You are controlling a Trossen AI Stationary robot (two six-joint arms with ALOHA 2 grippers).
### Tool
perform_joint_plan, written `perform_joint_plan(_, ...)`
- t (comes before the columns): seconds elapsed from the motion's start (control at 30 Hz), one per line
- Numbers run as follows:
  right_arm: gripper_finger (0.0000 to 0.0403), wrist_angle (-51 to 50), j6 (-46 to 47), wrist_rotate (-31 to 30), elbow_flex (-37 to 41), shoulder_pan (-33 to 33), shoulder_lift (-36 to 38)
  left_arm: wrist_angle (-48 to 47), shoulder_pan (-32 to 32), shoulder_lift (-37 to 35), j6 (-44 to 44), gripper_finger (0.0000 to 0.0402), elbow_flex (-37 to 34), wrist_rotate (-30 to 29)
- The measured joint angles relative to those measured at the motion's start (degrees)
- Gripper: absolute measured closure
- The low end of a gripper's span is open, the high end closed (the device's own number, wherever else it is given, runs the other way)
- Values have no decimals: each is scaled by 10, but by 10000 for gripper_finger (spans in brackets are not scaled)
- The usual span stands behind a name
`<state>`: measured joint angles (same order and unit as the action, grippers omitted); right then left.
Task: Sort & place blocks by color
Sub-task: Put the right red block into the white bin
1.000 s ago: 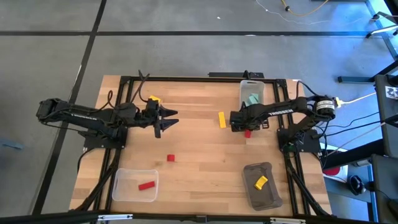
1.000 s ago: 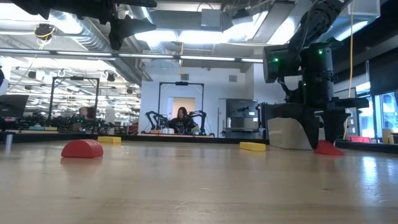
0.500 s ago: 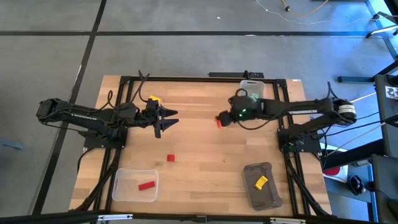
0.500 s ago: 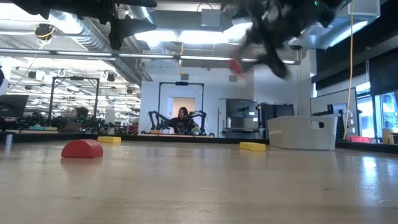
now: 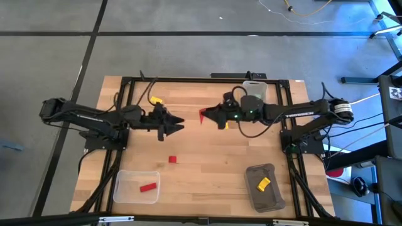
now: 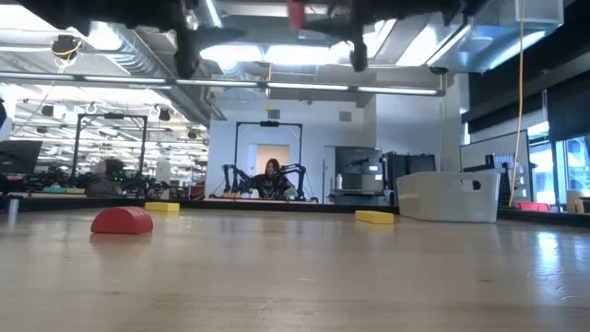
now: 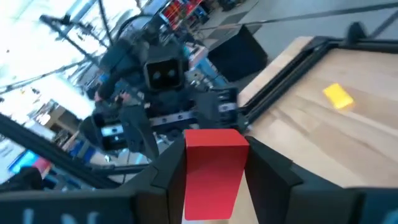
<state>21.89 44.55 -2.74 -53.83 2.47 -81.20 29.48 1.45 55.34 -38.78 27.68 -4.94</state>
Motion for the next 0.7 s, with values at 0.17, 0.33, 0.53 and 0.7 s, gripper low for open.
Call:
perform_joint_plan(0.17, 271, -9, -44, 24, -64, -21, -54, 107, -1, 76, -48, 174, 2, 1)
perform_joint_plan(0.33, 271, -11, -45, 33, -99, -27, -80, 170, 0, 126, -92, 174, 17, 13)
perform_joint_plan(0.53, 271, -8, -28, 31, -102, -27, -83, 176, 0, 138, -106, 174, 27, 21)
perform_joint_plan(0.7, 271, 8, -28, 29, -102, -27, -83, 183, 0, 132, -87, 174, 28, 26)
